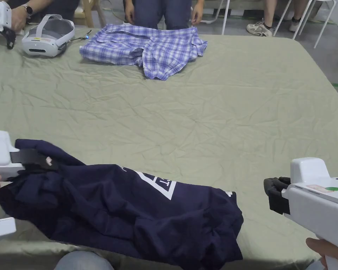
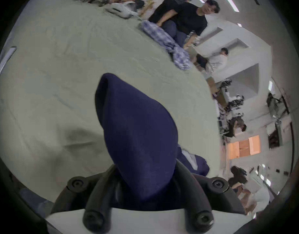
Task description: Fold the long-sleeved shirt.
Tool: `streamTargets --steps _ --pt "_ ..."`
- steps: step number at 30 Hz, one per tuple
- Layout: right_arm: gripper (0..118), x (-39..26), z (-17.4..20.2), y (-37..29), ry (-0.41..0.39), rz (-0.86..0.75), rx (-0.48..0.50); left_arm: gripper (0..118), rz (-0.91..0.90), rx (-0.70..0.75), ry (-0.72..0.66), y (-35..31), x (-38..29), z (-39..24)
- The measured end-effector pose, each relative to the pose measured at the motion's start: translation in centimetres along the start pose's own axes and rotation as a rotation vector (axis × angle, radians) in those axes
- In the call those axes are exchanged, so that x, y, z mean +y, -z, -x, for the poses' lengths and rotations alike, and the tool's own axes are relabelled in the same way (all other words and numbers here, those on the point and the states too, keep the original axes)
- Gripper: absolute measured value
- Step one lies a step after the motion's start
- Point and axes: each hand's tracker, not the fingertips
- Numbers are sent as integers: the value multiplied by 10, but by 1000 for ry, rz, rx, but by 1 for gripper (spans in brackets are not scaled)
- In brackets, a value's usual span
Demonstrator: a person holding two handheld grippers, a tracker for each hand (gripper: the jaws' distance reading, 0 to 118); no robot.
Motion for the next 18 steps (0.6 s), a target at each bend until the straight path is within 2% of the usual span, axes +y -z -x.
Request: streamTargets --steps 3,6,9,11,15,16,17,18 --pt "0 0 1 -1 2 -7 13 18 4 -153 62 8 -25 -60" --pt "0 -3 -3 -5 4 -15 17 18 -9 -208 116 22 -56 -126" --pt "0 -8 -11 -11 21 -22 12 18 64 -295 170 59 -88 -184" --pt "0 -13 -18 -15 38 -27 4 18 103 -287 185 95 -109 -209" --pt "0 -23 -34 -28 71 -35 -11 19 287 -156 197 188 -148 -220" --pt "0 -25 -37 -31 78 -39 -16 26 312 -150 161 205 -154 -214" --pt "0 -27 -41 -34 83 -41 -22 40 358 -150 163 224 -158 -209" --pt "0 -29 -45 -37 88 -41 -29 65 371 -158 133 234 -162 -202"
